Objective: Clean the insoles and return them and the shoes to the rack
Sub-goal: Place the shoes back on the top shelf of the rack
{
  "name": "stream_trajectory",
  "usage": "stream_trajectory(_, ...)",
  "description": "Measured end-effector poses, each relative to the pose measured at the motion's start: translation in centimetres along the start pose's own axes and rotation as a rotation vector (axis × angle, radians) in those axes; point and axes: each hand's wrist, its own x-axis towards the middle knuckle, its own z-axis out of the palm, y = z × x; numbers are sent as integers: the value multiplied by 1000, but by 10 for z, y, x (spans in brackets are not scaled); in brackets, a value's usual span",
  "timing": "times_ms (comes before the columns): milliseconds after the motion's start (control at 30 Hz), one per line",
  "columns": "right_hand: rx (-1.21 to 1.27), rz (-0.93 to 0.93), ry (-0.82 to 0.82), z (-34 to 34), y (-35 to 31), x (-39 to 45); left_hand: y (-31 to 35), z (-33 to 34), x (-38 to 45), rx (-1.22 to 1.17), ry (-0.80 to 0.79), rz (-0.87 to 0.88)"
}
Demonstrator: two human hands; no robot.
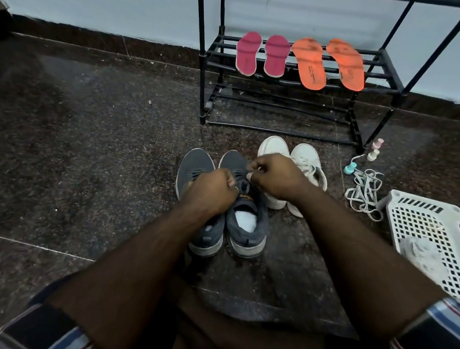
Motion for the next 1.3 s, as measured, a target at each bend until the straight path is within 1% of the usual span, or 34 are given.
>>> stream_trajectory(33, 89, 37, -5, 4, 2, -9, 1, -1, -1, -28, -29, 18)
stream_trajectory(100, 301, 145, -68, 13, 3, -25, 3, -3, -6, -142, -107, 14)
stream_trajectory(167, 328, 193, -101, 23, 4, -40, 5, -1, -12, -395, -223, -95)
stream_trajectory(233, 110, 147, -129, 32, 7, -47, 5, 5, -18, -615, -304, -249)
stream_trajectory(300, -106, 110, -135, 36, 7, -51, 6, 13, -22, -679, -309, -306)
stream_trajectory(333, -144, 96, -130, 37, 7, -51, 5, 17, -22, -671, -298, -309)
stream_trajectory(400, -175, 71, -108, 39, 7, -50, 2, 23, -19, -570, -257, -259)
stream_trajectory(433, -173, 71, -91, 41, 7, -50, -1, 26, -16, -455, -221, -193)
stream_trajectory(500, -186, 76, -33, 46, 10, -47, -1, 29, -15, -128, -136, -26)
stream_trajectory(567, -258, 43, 15, 52, 13, -45, 2, 32, -19, 171, -28, 104)
stream_trajectory(600, -287, 20, 28, 55, 15, -45, 3, 34, -21, 277, 15, 159)
stream_trajectory(667, -290, -6, 51, 58, 16, -46, 3, 41, -22, 396, 92, 240)
stream_trajectory(700, -217, -5, 77, 58, 17, -46, 2, 45, -22, 419, 122, 250)
stream_trajectory(733, -95, 13, 121, 58, 19, -45, 1, 47, -21, 423, 152, 245)
stream_trajectory(800, 232, 87, 242, 53, 22, -44, 2, 50, -18, 442, 201, 232)
stream_trajectory(833, 343, 92, 273, 48, 23, -44, 2, 50, -18, 472, 229, 234)
stream_trajectory(867, 388, 69, 257, 44, 23, -44, 3, 51, -19, 519, 253, 244)
stream_trajectory(900, 378, 33, 204, 41, 21, -46, 2, 52, -18, 572, 267, 263)
stream_trajectory(967, 274, -46, 104, 40, 18, -48, 0, 53, -17, 641, 279, 290)
stream_trajectory(1067, 102, -93, 89, 43, 20, -51, -2, 53, -14, 667, 302, 283)
stream_trajectory(1100, 65, -94, 97, 46, 23, -51, -3, 51, -13, 664, 283, 263)
stream_trajectory(1133, 33, -82, 121, 48, 25, -50, -3, 49, -13, 639, 250, 242)
stream_trajectory(1200, -49, 1, 169, 55, 27, -47, -2, 42, -12, 508, 145, 213)
stream_trajectory(1300, -204, 100, 140, 67, 21, -39, -3, 31, -12, 360, 9, 125)
